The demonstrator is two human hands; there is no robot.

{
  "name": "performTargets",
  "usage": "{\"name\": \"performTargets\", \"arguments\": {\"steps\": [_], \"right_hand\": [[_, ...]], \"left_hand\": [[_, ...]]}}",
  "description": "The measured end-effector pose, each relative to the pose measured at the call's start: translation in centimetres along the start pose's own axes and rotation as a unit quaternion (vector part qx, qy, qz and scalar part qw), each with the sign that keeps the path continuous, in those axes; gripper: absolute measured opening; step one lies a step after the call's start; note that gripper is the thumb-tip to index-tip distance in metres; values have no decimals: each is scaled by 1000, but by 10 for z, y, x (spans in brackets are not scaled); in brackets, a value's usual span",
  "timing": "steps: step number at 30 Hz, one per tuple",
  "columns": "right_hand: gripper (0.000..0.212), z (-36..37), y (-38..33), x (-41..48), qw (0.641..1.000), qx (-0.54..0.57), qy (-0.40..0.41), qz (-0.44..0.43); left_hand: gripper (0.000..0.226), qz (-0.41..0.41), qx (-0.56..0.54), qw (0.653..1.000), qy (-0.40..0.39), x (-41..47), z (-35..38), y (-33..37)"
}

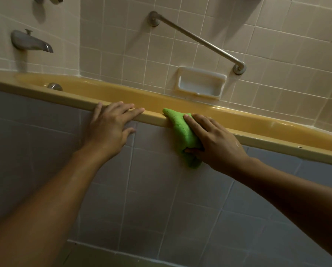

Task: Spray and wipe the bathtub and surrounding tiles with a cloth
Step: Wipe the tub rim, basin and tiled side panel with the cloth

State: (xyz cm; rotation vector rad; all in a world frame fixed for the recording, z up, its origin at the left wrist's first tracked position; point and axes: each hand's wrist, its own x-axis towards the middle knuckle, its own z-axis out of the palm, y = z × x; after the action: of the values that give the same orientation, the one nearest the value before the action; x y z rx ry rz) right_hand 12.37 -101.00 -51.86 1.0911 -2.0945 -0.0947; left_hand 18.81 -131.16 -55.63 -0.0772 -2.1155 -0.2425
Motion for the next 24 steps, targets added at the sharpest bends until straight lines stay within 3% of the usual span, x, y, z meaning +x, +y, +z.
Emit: {"name": "performTargets", "arguments": {"steps": [5, 11, 16, 20, 24], "right_hand": [[79, -6, -32, 53, 997, 63, -40, 7], [46, -37, -61, 133, 987, 84, -135, 4], [56, -42, -68, 146, 984, 73, -161, 9], [74, -26, -57, 110, 990, 83, -114, -27], [79, -19, -43, 80, 994, 69, -66, -51]], "left_hand": [[65, -73, 5, 997, 5, -5, -9, -11], [72, -151, -9, 988, 5, -9, -21, -35], [79, -179, -47, 982, -20, -17, -27, -40], [75, -181, -62, 981, -15, -14, -22, -34], [71, -159, -52, 986, -9, -10, -21, -34]]}}
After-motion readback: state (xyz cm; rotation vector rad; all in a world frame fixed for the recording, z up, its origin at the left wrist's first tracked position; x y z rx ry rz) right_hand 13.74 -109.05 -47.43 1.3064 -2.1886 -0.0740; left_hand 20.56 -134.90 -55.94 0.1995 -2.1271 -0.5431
